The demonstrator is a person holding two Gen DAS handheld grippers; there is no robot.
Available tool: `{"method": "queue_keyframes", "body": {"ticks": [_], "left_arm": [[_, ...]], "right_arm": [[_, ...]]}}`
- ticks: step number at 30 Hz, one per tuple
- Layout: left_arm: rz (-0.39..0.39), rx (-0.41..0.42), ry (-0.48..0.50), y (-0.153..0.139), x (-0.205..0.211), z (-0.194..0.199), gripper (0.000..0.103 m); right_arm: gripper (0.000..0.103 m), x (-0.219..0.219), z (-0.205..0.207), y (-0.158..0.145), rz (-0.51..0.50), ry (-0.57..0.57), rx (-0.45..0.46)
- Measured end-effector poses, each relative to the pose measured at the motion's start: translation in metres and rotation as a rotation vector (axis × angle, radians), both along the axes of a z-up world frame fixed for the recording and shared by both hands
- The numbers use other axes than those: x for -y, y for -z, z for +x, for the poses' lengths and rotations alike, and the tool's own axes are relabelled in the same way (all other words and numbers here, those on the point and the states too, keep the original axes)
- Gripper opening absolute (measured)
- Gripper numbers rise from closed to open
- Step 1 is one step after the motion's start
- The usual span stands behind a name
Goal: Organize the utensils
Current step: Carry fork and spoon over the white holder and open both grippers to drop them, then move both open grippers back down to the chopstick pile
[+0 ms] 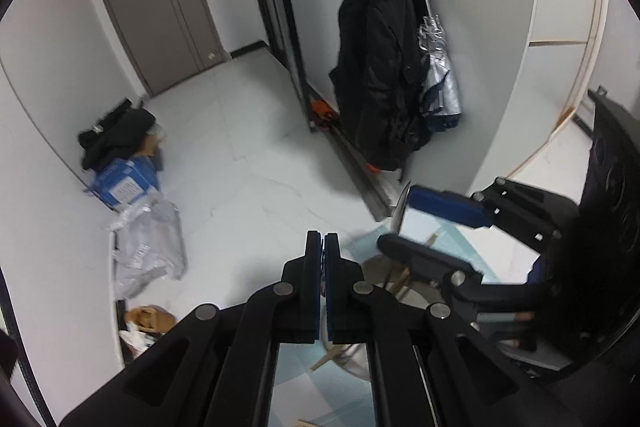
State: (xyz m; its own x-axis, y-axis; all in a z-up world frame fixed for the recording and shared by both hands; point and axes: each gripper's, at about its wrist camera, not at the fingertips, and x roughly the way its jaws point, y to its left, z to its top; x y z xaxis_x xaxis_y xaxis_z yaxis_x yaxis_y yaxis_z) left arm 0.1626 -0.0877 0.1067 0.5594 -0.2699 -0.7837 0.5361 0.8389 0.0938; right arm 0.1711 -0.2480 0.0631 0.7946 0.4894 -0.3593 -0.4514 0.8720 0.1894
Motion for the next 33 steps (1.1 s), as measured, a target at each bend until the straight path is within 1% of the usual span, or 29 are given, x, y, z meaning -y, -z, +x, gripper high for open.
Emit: {"method": "queue_keyframes", "body": {"ticks": [3, 5, 7, 10, 12, 14, 15, 16, 17, 18, 20, 21, 24, 26, 27, 28, 31, 33], "left_arm": [[-0.056, -0.036, 0.005, 0.001, -0.005, 0.001, 0.0], [-0.081, -0.053, -0.014, 0.002, -0.009, 0.003, 0.0], [-0.133, -0.072, -0.032, 0.0, -0.017, 0.004, 0.001], [-0.188, -0.077, -0.086, -0.001, -0.027, 0.006, 0.006], [-0.204, -0.055, -0.136, -0.005, -0.037, 0.003, 0.017], [-0.231, -0.018, -0.196, -0.009, -0.047, -0.004, 0.041], [-0.246, 0.01, -0.231, -0.012, -0.054, -0.01, 0.048], [-0.253, 0.037, -0.27, -0.015, -0.06, -0.015, 0.059], [-0.259, 0.059, -0.3, -0.016, -0.064, -0.019, 0.063], [-0.27, 0.093, -0.347, -0.018, -0.07, -0.028, 0.064], [-0.286, 0.114, -0.398, -0.02, -0.076, -0.041, 0.071], [-0.287, 0.13, -0.427, -0.021, -0.077, -0.047, 0.073], [-0.282, 0.181, -0.48, -0.022, -0.079, -0.063, 0.082], [-0.283, 0.213, -0.505, -0.025, -0.077, -0.077, 0.086], [-0.283, 0.226, -0.515, -0.026, -0.079, -0.08, 0.087], [-0.288, 0.243, -0.522, -0.028, -0.077, -0.087, 0.09], [-0.296, 0.28, -0.544, -0.028, -0.08, -0.099, 0.099], [-0.304, 0.295, -0.548, -0.028, -0.082, -0.108, 0.101]], "right_arm": [[0.034, -0.002, 0.0, 0.007, -0.023, -0.023, -0.018], [0.035, -0.003, -0.003, 0.009, -0.034, -0.026, -0.02], [0.036, -0.003, -0.004, 0.009, -0.039, -0.038, -0.023], [0.036, -0.001, -0.006, 0.01, -0.034, -0.039, -0.035], [0.036, 0.001, -0.01, 0.009, -0.034, -0.024, -0.035], [0.037, 0.005, -0.015, 0.007, -0.023, -0.016, -0.034], [0.038, 0.007, -0.017, 0.006, -0.022, -0.007, -0.031], [0.04, 0.009, -0.021, 0.005, -0.021, 0.003, -0.029], [0.041, 0.009, -0.022, 0.003, -0.019, 0.006, -0.028], [0.042, 0.01, -0.025, 0.001, -0.017, 0.008, -0.025], [0.046, 0.011, -0.032, -0.004, -0.015, 0.023, -0.015], [0.049, 0.012, -0.034, -0.006, -0.009, 0.03, -0.014], [0.05, 0.012, -0.042, -0.01, 0.015, 0.039, -0.025], [0.052, 0.012, -0.049, -0.012, 0.019, 0.045, -0.025], [0.055, 0.011, -0.054, -0.014, 0.022, 0.05, -0.021], [0.059, 0.012, -0.06, -0.016, 0.026, 0.051, -0.018], [0.063, 0.008, -0.077, -0.023, 0.026, 0.05, -0.003], [0.065, 0.005, -0.089, -0.028, 0.02, 0.047, 0.003]]}}
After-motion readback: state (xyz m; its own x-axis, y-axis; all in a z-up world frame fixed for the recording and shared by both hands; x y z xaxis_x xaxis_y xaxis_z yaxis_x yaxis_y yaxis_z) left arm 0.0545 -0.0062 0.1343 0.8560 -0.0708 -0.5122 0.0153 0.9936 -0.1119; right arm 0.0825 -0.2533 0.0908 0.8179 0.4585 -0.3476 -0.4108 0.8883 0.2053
